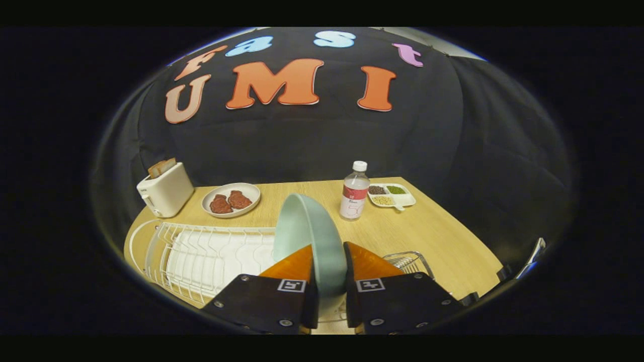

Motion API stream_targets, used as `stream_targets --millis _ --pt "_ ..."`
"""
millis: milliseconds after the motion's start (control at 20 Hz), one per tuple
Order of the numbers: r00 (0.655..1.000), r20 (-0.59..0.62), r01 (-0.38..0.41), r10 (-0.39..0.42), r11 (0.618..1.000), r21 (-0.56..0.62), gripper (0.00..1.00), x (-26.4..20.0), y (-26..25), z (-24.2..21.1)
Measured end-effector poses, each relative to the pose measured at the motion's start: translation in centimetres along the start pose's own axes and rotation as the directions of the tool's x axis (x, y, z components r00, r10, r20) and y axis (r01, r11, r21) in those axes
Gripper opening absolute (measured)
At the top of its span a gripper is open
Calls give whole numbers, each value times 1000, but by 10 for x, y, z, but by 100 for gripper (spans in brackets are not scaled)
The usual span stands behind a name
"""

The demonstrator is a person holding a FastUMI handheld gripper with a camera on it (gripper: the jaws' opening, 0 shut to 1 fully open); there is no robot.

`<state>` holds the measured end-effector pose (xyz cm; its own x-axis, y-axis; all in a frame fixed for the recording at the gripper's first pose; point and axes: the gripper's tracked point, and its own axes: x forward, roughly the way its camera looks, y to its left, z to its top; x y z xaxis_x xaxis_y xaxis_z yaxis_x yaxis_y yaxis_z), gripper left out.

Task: Take the plate from the dish rack, then take the spoon from the basket and place it into the plate.

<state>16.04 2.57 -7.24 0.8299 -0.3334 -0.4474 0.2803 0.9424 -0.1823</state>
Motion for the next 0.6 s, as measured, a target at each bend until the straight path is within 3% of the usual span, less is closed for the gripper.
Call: stream_targets --millis 250,600 --pt "998 41 41 -39 997 -58 22 -9 -1 16" --pt "997 77 0 2 1000 -16 22 -35 -14 25"
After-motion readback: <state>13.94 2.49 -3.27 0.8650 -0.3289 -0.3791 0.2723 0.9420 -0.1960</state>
